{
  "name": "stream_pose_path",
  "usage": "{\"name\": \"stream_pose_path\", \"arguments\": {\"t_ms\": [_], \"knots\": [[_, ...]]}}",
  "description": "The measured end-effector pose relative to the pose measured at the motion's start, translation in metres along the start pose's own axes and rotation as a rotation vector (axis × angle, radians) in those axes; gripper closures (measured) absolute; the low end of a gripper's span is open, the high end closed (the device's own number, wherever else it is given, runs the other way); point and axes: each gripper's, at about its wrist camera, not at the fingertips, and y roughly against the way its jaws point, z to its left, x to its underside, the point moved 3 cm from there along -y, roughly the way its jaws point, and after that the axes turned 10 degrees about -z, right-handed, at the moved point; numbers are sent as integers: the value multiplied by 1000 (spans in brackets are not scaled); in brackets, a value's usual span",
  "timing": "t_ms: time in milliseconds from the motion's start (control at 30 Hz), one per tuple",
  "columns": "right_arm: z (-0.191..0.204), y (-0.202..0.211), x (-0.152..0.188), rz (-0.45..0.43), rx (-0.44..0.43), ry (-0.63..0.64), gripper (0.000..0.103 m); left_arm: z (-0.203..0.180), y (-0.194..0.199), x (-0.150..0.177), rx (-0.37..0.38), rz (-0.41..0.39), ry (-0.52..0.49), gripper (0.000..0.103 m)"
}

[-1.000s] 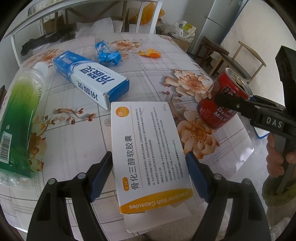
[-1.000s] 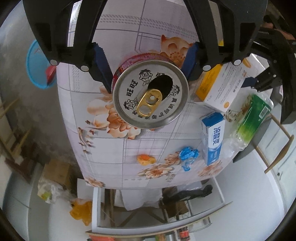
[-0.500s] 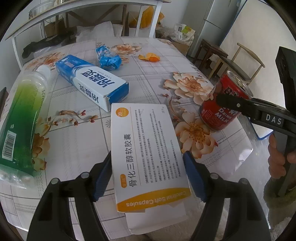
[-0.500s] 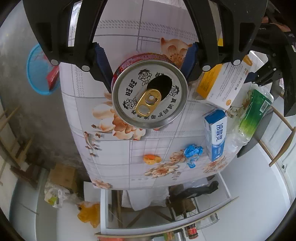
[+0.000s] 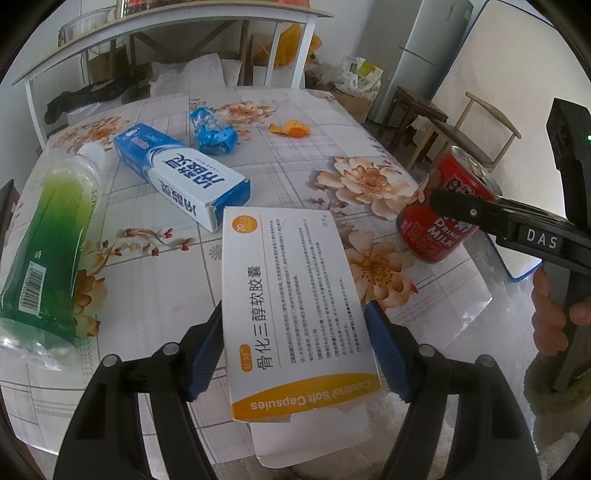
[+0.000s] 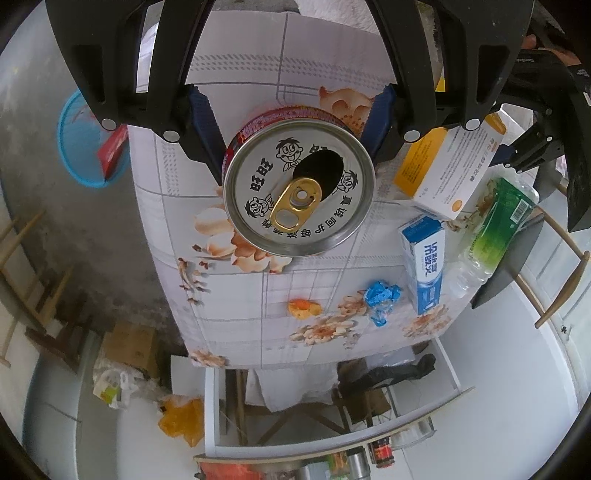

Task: Collect trash
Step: 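Lift the red can with the right gripper and turn toward the wastebasket, then open both grippers over the blue wastebasket, dropping the box and can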

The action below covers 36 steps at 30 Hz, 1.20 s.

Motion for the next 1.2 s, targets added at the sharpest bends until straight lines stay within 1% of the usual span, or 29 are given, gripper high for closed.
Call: {"name": "stream_pose_path", "arguments": {"t_ms": [233, 433, 533, 633, 767, 867, 900, 933, 1033, 1100, 1200], "knots": [[-2, 17, -4, -41, -5, -11, 40, -6, 12, -7, 14, -33, -5, 32], [-17, 40, -12, -105, 3, -47, 40, -18, 24, -21, 36, -71, -21, 32], [-37, 58, -17, -150, 37, -92, 40, -27, 29, -34, 63, -97, -42, 32], [-69, 85, -18, -204, 98, -161, 40, -44, 29, -50, 108, -122, -75, 32], [-121, 121, -11, -267, 232, -250, 40, -74, 20, -75, 179, -127, -123, 32], [-164, 139, 4, -281, 319, -341, 40, -107, 3, -94, 248, -106, -167, 32], [-173, 142, 8, -280, 335, -361, 40, -117, -3, -99, 264, -96, -180, 32], [-189, 145, 16, -276, 358, -396, 39, -134, -13, -106, 297, -75, -195, 32], [-219, 142, 35, -253, 396, -469, 39, -169, -39, -117, 358, -8, -213, 31], [-239, 135, 49, -226, 416, -523, 39, -202, -63, -122, 403, 55, -226, 31], [-271, 119, 71, -178, 410, -620, 39, -242, -97, -122, 440, 131, -253, 31]]}}
